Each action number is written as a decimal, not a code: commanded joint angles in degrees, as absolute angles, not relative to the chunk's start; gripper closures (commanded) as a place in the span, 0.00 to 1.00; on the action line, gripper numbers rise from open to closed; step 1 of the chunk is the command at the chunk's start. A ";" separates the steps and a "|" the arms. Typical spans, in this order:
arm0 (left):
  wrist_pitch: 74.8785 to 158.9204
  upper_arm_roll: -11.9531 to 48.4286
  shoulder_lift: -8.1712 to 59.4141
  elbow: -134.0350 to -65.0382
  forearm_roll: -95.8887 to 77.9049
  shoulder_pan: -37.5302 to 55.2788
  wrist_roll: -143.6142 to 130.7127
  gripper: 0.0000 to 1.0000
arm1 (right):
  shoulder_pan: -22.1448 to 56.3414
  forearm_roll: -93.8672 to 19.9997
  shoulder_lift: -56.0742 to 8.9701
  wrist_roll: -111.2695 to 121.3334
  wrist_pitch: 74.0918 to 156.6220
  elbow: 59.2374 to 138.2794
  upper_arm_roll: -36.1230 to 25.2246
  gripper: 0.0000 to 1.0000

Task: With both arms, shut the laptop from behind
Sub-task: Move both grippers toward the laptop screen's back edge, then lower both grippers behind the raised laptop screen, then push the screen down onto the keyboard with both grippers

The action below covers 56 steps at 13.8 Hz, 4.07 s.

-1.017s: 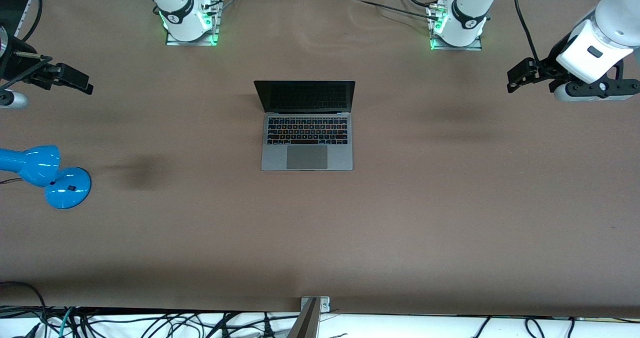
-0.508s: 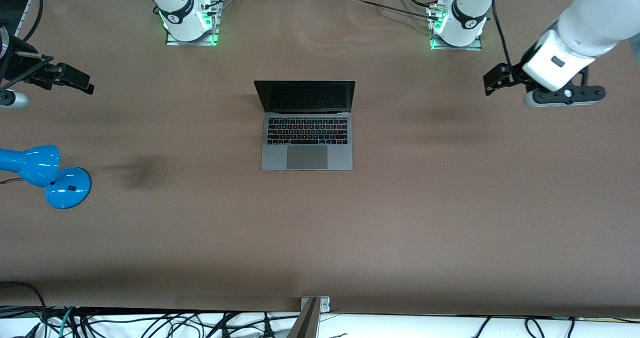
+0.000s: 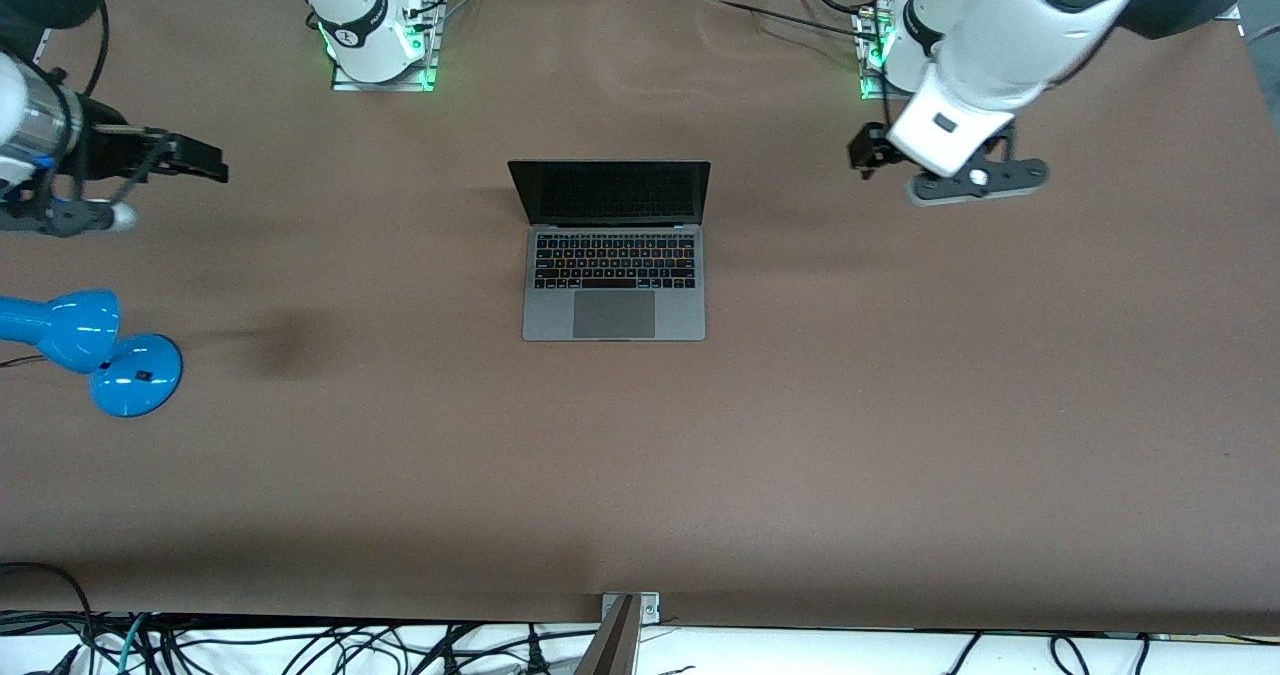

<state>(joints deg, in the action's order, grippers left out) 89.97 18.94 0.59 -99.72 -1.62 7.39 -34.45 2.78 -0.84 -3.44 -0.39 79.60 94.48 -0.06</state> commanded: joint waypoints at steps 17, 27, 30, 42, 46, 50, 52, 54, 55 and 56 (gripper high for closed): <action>99.92 39.55 20.65 -100.28 -7.56 11.95 -60.21 0.99 | 17.67 -12.74 -5.88 -26.90 94.47 115.93 20.12 0.97; 103.27 39.46 24.52 -101.16 -4.23 11.34 -59.76 1.00 | 17.32 -11.43 -7.91 -26.72 105.81 115.05 20.39 1.00; 103.80 39.11 25.31 -100.81 -2.64 11.16 -59.77 1.00 | 17.05 -10.20 -10.19 -26.72 109.50 114.35 20.30 1.00; 108.19 37.62 34.97 -91.59 5.88 10.37 -59.94 1.00 | 15.03 -5.62 -19.33 -26.02 118.47 108.03 19.95 1.00; 108.28 36.12 38.40 -88.60 6.68 10.72 -59.94 1.00 | 15.03 -5.36 -22.93 -26.02 119.97 105.04 19.42 1.00; 109.24 36.12 41.92 -86.14 10.19 10.90 -60.38 1.00 | 15.03 -2.73 -27.06 -26.02 121.81 102.40 19.16 1.00; 111.61 35.25 42.80 -86.04 10.28 10.99 -60.29 1.00 | 15.03 -2.64 -28.91 -26.02 123.04 101.52 19.07 1.00; 113.02 34.54 43.77 -86.04 10.28 11.16 -60.21 1.00 | 15.03 -1.41 -30.05 -26.02 125.84 101.25 18.55 1.00; 113.90 34.19 44.38 -86.04 10.54 11.25 -60.03 1.00 | 15.03 -1.32 -30.75 -26.02 127.34 101.25 18.46 1.00; 114.17 34.10 45.08 -86.04 11.77 11.25 -60.03 1.00 | 15.03 -0.97 -31.37 -26.02 128.40 101.25 18.46 1.00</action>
